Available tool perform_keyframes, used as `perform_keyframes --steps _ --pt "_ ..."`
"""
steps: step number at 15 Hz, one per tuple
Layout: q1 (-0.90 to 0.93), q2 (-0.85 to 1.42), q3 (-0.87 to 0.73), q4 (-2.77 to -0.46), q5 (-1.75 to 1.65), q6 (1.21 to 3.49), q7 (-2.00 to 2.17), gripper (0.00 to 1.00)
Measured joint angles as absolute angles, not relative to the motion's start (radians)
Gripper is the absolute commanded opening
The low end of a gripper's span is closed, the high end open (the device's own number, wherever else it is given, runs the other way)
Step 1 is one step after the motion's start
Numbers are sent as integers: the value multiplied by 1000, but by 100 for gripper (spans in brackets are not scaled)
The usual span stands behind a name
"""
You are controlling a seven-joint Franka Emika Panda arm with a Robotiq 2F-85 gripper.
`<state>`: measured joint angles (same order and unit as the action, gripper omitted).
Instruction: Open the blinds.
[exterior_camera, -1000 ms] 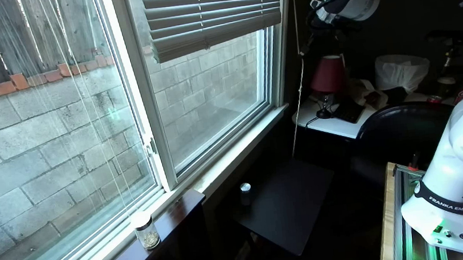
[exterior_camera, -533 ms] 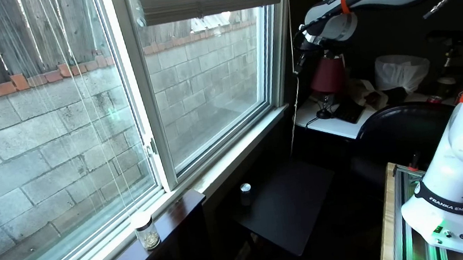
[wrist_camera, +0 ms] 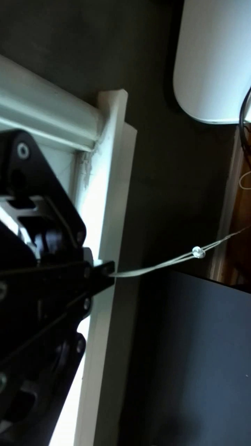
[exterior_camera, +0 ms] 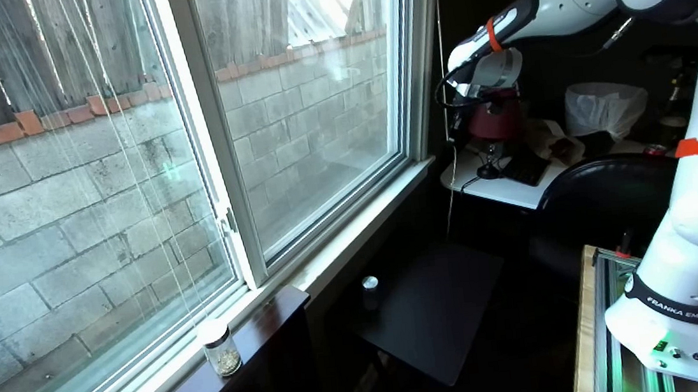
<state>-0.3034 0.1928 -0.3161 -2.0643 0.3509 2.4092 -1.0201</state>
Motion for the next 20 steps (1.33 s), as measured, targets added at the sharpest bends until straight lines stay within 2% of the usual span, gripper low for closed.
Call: perform_keyframes --steps 15,20 --pt "-452 480 -243 -1909 292 2355 -999 0" --pt "-471 501 -222 -1865 281 2355 -986 2"
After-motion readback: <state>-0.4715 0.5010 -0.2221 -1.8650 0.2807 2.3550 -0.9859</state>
